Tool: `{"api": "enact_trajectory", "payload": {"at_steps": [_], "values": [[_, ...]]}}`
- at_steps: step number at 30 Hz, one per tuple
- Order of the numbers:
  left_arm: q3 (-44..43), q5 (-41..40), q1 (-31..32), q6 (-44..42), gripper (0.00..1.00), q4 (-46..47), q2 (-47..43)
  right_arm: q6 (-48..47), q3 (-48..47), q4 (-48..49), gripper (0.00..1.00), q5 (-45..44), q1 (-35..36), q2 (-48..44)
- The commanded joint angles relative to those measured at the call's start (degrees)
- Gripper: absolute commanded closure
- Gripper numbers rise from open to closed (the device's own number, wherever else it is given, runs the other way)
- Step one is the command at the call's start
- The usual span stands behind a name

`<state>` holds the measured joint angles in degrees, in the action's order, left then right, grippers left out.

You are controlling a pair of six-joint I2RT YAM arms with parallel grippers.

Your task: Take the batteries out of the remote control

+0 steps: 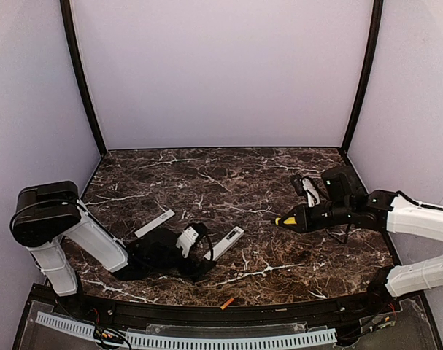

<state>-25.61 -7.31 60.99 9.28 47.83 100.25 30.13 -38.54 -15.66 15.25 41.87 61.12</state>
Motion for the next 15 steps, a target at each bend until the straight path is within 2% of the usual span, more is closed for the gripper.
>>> {"api": "enact_trajectory", "payload": {"at_steps": [1,6,15], "values": [[2.4,3.5,0.1,-2.6,0.05,18.9,3.4,0.2,-0.5,2.9,1.00,-0.8,-0.3,1.3],[0.7,4.2,0.1,-3.1,0.14,21.5,7.8,0.5,-0.7,3.8,1.00,-0.3,-0.3,2.3],[-2.5,0.7,0.1,-4.3,0.24,19.0,10.6,1.0,-0.2,3.5,1.00,-0.8,-0.3,1.9]]}}
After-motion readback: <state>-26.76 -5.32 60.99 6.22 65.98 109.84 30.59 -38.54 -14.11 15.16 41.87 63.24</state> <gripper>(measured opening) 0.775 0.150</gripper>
